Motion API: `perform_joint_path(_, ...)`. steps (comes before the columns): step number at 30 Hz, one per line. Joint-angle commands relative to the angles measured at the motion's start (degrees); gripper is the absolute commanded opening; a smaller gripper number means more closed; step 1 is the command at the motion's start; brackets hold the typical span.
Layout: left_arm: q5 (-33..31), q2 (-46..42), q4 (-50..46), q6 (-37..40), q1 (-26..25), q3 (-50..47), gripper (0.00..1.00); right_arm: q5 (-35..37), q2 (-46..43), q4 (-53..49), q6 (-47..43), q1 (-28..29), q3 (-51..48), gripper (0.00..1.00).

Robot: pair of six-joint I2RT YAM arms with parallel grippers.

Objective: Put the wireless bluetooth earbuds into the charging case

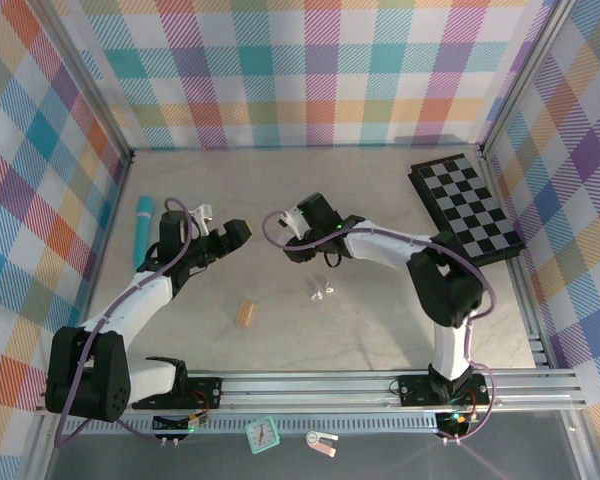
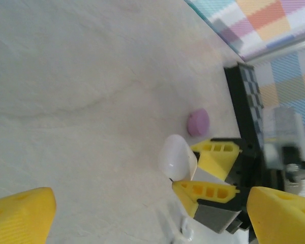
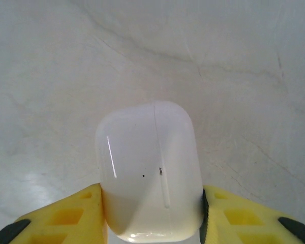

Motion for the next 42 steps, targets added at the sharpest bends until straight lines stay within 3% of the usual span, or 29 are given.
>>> perform_joint_path(1,9.3,1.1,-3.4,-0.6,-3.0,2.3,0.90,-6.0,-5.2,3.4,-3.9,0.5,-3.2,0.43)
perform_joint_path(7,14.4,3.6,2.4,-4.5,-6.9,3.2,0.76,-12.6,-10.8,5.4,-1.8,0.5,-7.6,0.42)
perform_joint_path(14,16.1,5.4,0.5,-2.0,-8.3,5.3,0.66,-17.9,-13.1,7.7,-0.1,0.5,-9.7,0.42)
perform_joint_path(25,17.8,6.1,1.4,-1.6,-10.5,5.6,0.43,-19.5,-13.2,8.4,0.5,0.5,-9.4,0.43)
perform_joint_path(32,16.3,5.0,2.3,0.2,-10.5,5.6,0.23,-19.4,-15.9,8.0,0.6,0.5,-10.1,0.55)
perform_joint_path(39,16.6,2.3,14.8,0.7,-10.5,2.9,0.16,-20.6,-23.5,11.2,4.4,-0.2,-14.8,0.69)
perform_joint_path(42,18.3,0.6,28.1,0.9,-10.7,-0.5,0.15,-27.8,-27.6,19.7,13.2,-3.1,-19.8,0.70)
